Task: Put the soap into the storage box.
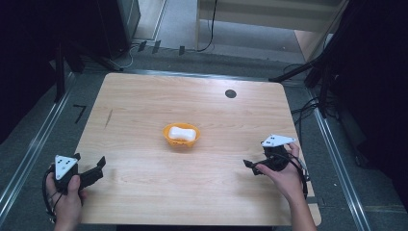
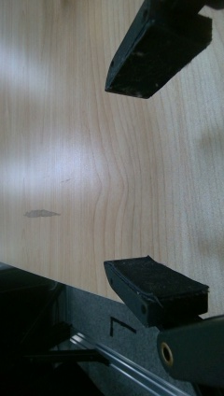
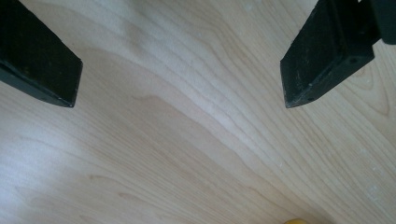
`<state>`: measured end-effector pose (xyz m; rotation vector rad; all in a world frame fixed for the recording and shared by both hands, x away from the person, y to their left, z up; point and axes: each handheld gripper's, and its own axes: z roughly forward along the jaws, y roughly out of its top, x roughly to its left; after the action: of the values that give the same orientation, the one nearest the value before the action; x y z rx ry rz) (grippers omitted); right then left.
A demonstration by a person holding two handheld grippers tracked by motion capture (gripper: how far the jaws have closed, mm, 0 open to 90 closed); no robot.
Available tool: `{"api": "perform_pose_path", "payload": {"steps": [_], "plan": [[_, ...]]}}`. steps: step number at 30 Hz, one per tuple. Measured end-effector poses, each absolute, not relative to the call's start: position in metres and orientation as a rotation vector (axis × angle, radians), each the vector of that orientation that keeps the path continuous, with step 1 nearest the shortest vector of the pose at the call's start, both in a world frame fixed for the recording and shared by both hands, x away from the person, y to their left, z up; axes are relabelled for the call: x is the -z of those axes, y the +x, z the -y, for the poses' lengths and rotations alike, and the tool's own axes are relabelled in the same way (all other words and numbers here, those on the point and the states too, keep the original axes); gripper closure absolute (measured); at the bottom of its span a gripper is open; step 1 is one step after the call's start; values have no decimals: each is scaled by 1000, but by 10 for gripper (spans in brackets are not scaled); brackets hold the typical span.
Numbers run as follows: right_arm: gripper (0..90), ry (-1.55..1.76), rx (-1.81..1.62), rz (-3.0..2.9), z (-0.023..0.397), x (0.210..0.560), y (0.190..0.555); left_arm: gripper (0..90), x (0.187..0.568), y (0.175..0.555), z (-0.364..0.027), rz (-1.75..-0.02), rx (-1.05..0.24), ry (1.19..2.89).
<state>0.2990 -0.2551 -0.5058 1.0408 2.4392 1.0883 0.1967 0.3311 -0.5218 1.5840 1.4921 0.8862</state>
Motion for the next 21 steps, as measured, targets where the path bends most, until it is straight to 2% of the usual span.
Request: {"api": "perform_pose_path", "payload": {"steps": [21], "plan": [[0, 1210, -1228, -2289, 316, 536, 254, 128, 522, 197, -331, -1497, -890, 1583]]}}
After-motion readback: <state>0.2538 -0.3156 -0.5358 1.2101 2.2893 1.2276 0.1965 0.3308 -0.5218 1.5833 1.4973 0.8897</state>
